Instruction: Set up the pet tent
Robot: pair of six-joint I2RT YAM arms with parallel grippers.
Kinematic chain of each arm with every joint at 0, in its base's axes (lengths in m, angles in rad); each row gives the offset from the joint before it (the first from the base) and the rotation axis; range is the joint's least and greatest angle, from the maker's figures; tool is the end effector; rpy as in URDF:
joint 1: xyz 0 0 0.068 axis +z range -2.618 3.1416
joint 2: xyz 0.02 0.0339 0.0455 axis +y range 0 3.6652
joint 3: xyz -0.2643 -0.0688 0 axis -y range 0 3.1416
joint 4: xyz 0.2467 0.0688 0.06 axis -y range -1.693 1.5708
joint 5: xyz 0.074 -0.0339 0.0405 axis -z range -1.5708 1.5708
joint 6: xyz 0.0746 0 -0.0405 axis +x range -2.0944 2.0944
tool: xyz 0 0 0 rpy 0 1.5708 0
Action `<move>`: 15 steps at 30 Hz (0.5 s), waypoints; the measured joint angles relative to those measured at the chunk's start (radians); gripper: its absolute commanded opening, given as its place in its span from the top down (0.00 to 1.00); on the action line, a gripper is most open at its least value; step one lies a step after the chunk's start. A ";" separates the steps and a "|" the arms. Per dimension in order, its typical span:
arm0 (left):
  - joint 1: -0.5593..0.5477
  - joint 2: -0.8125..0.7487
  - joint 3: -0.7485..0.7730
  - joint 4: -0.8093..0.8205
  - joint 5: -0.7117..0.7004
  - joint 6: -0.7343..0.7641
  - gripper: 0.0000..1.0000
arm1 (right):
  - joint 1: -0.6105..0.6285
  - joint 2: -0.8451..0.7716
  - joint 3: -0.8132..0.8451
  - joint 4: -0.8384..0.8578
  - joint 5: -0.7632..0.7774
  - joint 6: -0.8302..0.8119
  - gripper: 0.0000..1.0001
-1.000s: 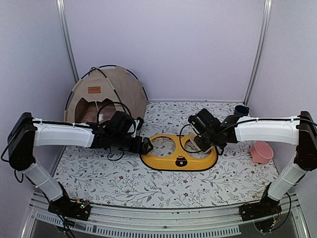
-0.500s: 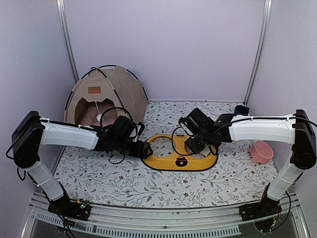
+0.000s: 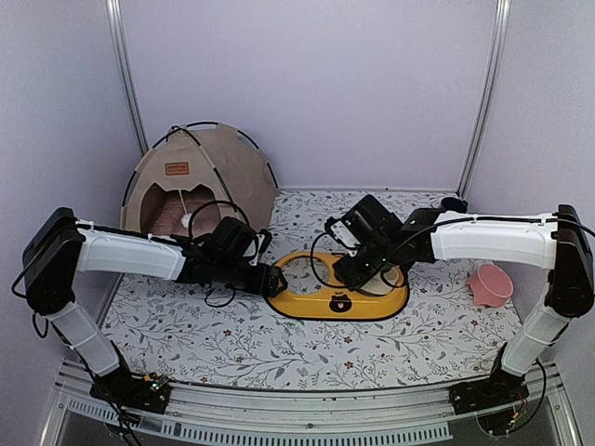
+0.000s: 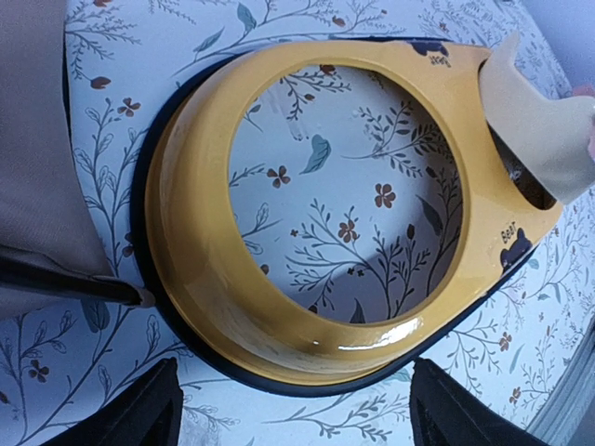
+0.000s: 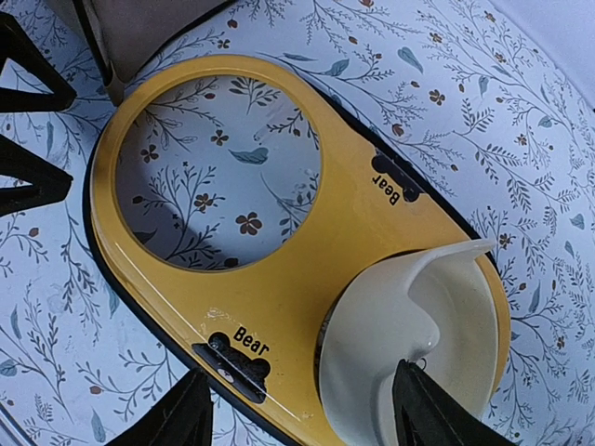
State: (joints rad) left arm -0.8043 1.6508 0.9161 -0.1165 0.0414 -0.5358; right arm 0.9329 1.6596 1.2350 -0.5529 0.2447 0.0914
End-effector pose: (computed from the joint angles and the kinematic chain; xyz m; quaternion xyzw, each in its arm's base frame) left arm 0.2491 -0.2631 0.1444 0.1325 0.9264 -0.2338 0.2639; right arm 0.2377 0.2903 0.2084 -0.3551 0.8810 0.0404 0.3101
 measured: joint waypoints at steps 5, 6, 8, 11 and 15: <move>0.000 0.000 0.000 0.000 0.000 0.000 0.15 | -0.028 0.000 0.000 0.014 -0.046 0.058 0.42; 0.000 0.000 0.000 0.000 0.000 0.000 0.15 | -0.039 -0.002 -0.005 0.028 -0.055 0.075 0.43; 0.000 0.000 0.000 0.000 0.000 0.000 0.16 | -0.064 -0.011 -0.030 0.055 -0.074 0.103 0.46; 0.000 0.000 0.000 0.000 0.000 0.000 0.15 | -0.100 -0.031 -0.081 0.094 -0.117 0.150 0.50; 0.000 0.000 0.000 0.000 0.000 0.000 0.15 | -0.126 -0.034 -0.141 0.130 -0.173 0.204 0.57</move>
State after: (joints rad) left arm -0.8043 1.6508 0.9161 -0.1165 0.0410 -0.5358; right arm 0.8074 1.6257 1.0943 -0.4229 0.0719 0.2951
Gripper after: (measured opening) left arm 0.846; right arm 0.473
